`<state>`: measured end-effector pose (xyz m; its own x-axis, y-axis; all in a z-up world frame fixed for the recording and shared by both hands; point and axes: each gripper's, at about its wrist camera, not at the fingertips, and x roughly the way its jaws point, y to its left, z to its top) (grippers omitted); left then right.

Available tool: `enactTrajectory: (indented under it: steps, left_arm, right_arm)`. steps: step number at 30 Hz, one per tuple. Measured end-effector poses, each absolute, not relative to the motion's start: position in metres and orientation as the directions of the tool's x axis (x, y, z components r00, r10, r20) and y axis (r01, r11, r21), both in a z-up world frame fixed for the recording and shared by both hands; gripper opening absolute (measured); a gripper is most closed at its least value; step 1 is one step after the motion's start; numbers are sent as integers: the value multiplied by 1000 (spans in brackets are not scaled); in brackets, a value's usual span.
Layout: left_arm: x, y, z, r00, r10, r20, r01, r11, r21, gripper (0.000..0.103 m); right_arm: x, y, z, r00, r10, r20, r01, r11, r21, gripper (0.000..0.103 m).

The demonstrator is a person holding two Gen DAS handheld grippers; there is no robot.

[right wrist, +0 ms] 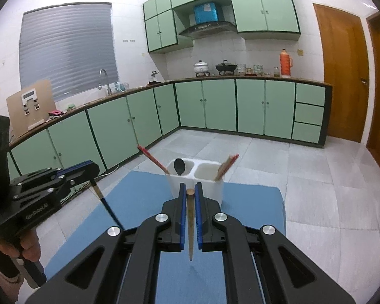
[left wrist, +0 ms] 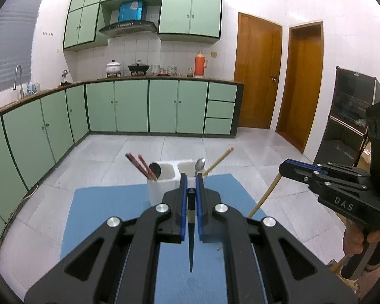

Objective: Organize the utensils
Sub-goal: 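Carry both chopsticks up toward the white holder, then lower both chopsticks into the white holder and open both tools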

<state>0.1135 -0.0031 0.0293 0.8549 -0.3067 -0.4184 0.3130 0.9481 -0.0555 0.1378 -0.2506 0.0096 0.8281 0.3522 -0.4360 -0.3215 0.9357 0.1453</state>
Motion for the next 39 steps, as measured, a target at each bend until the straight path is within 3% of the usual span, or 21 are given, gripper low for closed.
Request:
enactTrajectory:
  steps: [23,31,39]
  left_arm:
    - [229,-18,120,938,-281,-202,281,959,-31,6]
    - [281,-30,108,947,-247,-205,251,968,-10,6]
    - [314,-34,60,925,-240,-294,245,969,-22,6]
  right_arm:
    - [238,-250,104,894,343,-287,-328,939,101,7]
    - [281,-248,83,886,328,-327,-307,945,115,7]
    - [313,-241,49,862,332,-384,-300,943,142,7]
